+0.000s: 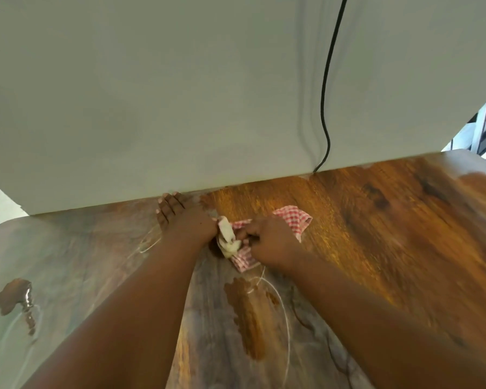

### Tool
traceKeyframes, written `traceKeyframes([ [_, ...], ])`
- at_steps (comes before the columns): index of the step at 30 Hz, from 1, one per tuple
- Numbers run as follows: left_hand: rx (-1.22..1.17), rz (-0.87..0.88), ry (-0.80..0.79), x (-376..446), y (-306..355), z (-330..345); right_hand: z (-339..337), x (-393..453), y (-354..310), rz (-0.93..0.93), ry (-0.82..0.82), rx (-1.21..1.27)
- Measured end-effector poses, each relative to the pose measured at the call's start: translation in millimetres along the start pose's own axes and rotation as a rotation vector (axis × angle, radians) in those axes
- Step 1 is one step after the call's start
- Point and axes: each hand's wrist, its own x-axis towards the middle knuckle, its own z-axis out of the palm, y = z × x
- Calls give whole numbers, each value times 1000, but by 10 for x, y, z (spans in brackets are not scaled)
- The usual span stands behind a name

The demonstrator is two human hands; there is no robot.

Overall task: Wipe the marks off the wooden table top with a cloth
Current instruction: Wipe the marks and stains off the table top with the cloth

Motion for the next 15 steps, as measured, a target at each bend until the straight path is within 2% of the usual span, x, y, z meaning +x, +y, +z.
traceKeyframes([
  [2,-18,-18,-29,21,-31,2,-85,-194,139,17,-8,14],
  [6,-27,-42,-51,73,-121,-1,-236,39,276,268,58,2],
  [9,-45,-58,-31,69,-142,18,-92,15,73,199,107,-81],
  [13,-62,-35,16,44,-139,40,-14,-651,35,-1,91,-25],
  [15,-58,-24,10,9,-147,37,-136,-835,163,18,76,-18],
])
